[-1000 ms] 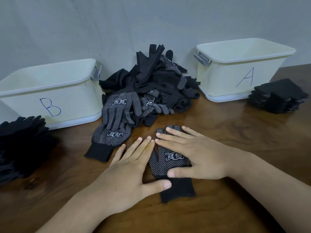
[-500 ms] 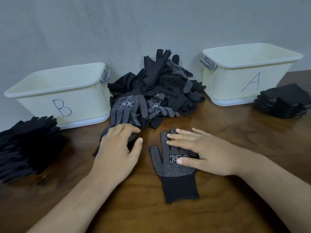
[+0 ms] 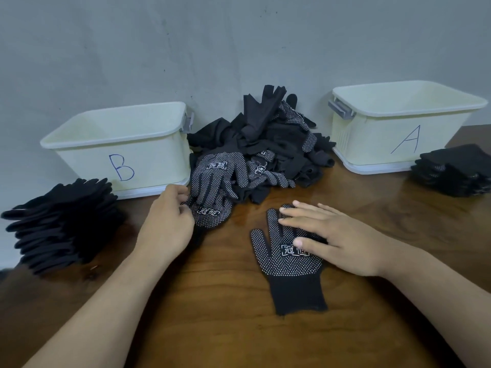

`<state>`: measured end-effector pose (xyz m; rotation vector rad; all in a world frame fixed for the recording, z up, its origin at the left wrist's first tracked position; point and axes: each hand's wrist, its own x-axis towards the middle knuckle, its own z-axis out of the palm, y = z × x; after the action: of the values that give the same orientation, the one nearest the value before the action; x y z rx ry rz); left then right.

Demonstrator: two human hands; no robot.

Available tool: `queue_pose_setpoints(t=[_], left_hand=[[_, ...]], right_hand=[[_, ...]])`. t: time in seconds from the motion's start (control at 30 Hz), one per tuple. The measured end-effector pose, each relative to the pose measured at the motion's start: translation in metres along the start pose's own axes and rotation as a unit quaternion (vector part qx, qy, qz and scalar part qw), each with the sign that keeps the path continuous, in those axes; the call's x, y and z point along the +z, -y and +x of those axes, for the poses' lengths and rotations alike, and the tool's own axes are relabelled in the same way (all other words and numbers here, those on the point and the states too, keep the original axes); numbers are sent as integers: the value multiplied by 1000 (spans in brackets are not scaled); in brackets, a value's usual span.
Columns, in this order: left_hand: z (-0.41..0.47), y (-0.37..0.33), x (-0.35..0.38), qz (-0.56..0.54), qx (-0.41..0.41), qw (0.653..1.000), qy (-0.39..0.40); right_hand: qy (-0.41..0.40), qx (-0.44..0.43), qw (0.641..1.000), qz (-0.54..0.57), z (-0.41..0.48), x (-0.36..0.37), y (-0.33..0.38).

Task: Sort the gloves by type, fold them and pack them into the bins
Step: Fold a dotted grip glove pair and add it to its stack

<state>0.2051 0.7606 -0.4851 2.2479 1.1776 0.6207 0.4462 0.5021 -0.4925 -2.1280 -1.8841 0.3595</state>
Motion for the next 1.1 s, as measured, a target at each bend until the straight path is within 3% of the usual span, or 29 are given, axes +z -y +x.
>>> queue_pose_setpoints(t=[0.13, 0.3, 0.43, 0.57, 0.67, 0.8, 0.9, 1.1], left_hand=[[2, 4, -14, 86, -42, 993, 71], [1, 7, -17, 120, -31, 986, 111], [1, 9, -12, 141, -1, 987, 79], [-7, -1, -1, 176, 65, 982, -10], [-16, -10, 10, 129, 145, 980, -40], [-22, -15, 27, 100, 247, 963, -23], [-22, -17, 36, 124, 239, 963, 19], [-12, -14, 39, 123, 182, 973, 72]], right_hand=[[-4, 10, 1000, 1, 0, 3, -2], [-12, 13, 1000, -3, 2, 5, -3], [-20, 12, 1000, -9, 1, 6, -4], [-38, 16, 999, 5, 3, 8, -6], [-98, 25, 995, 3, 11, 9, -10], [-160, 42, 983, -83, 33, 2, -10], [-199, 71, 970, -120, 54, -11, -7], [-306, 170, 934, -75, 101, -48, -29]])
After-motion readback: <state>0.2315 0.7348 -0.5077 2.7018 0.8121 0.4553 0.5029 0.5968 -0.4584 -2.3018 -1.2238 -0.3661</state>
